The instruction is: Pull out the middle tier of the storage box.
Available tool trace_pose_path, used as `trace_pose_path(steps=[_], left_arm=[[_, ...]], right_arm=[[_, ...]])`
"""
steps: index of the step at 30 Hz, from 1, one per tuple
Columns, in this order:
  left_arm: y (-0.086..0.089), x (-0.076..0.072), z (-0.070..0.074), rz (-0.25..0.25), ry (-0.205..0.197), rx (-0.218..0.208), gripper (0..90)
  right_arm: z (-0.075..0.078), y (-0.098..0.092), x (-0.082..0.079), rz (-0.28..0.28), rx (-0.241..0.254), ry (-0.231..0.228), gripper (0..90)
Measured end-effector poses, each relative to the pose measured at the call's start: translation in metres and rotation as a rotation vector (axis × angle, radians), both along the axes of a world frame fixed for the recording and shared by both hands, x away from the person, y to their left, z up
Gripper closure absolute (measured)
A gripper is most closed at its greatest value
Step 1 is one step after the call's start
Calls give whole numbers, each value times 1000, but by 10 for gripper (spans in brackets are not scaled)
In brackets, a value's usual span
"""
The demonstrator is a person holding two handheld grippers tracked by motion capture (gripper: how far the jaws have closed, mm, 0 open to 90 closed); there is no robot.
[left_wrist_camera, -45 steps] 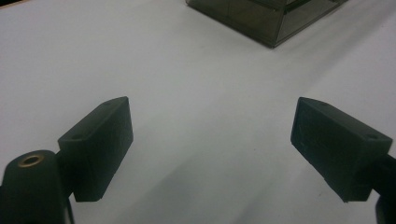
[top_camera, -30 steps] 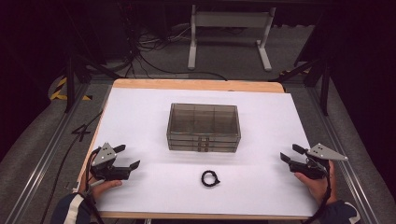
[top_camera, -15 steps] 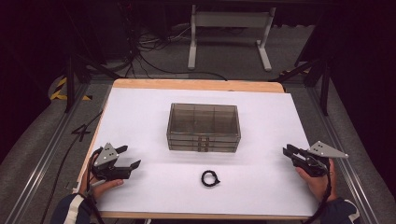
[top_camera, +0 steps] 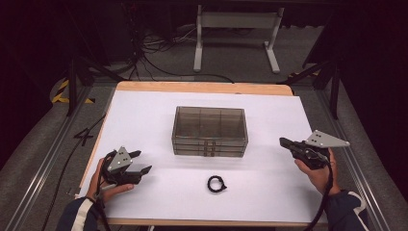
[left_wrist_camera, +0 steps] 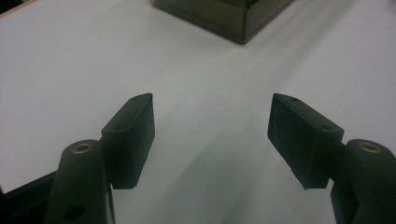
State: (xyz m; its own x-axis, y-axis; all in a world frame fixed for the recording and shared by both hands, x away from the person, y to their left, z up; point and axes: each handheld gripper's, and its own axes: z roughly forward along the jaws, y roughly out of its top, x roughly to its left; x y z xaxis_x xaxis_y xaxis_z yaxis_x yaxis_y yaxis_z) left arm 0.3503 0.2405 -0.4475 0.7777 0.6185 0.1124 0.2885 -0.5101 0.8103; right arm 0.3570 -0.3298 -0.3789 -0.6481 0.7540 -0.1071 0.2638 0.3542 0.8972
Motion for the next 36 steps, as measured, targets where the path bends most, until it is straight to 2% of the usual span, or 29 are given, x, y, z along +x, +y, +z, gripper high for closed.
trace_pose_path(steps=[3, 6, 8, 10, 13, 16, 19, 22, 23, 30, 36], left_arm=[[-9, 2, 3, -33, -8, 14, 361], [-18, 2, 6, -60, -27, 27, 401], [-25, 2, 9, -82, -34, 14, 436], [-31, 2, 11, -97, -44, 20, 461], [-44, 2, 14, -126, -53, 29, 503], [-58, 3, 17, -148, -81, 43, 551], [-68, 4, 19, -150, -97, 53, 562], [-90, 7, 22, -159, -143, 87, 584], [-90, 7, 22, -159, -143, 87, 591], [-125, 10, 26, -178, -230, 136, 618], [-145, 14, 25, -200, -251, 152, 632]], right_arm=[[4, 9, 3, 20, -3, -3, 900], [12, 26, 8, 59, 12, -12, 900], [18, 39, 11, 82, 15, -16, 900], [22, 52, 15, 106, 14, -23, 900], [23, 72, 22, 134, 9, -21, 900], [22, 84, 27, 148, 4, -13, 900], [21, 90, 31, 154, 0, -4, 900], [19, 95, 35, 152, 5, 3, 900], [19, 95, 35, 152, 5, 3, 900], [12, 96, 42, 126, 5, 40, 900], [9, 94, 44, 115, 18, 50, 900]])
